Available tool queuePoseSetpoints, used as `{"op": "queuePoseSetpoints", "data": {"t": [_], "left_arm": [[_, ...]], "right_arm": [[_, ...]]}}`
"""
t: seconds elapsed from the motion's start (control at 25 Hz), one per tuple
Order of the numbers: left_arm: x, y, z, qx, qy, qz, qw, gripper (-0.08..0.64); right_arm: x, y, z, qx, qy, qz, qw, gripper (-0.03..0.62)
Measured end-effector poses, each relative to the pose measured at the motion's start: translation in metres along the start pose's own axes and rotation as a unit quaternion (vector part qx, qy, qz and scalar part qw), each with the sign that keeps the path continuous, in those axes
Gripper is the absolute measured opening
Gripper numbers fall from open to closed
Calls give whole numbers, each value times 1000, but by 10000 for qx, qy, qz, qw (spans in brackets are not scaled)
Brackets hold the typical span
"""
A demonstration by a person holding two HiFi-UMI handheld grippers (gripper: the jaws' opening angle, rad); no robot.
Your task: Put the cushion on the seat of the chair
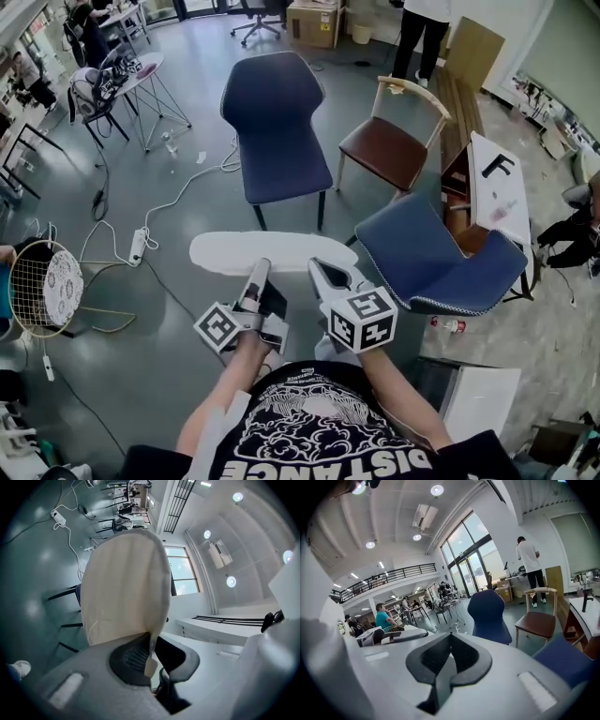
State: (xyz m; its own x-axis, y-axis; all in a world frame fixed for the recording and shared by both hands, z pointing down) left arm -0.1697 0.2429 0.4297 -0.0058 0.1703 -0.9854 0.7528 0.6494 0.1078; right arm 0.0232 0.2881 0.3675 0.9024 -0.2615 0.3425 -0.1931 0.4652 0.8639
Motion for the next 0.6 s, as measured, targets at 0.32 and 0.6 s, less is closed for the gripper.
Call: {"op": "queuePoseSetpoints", "data": {"t": [0.32,0.6], "left_arm": [[-4,8,55,125,-49,115,9998,32],[-7,16,91,239,-163,280,9992,34]], "right_arm": [[57,-21,18,-22,-176,179,9997,-3],[101,-39,32,-61,-427,286,9987,-3]]}}
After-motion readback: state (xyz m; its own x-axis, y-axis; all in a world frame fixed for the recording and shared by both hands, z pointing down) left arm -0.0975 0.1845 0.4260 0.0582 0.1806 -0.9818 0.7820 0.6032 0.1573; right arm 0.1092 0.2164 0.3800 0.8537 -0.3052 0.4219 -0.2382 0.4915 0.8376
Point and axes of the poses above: the fingertips, and each gripper's own axes: z forward along the fingers, x to its right, y out of its underside, the point moved 10 cm from there along -z, backward along the fingers, and after that the axes turned 1 degree about y, right-handed, at the moved point
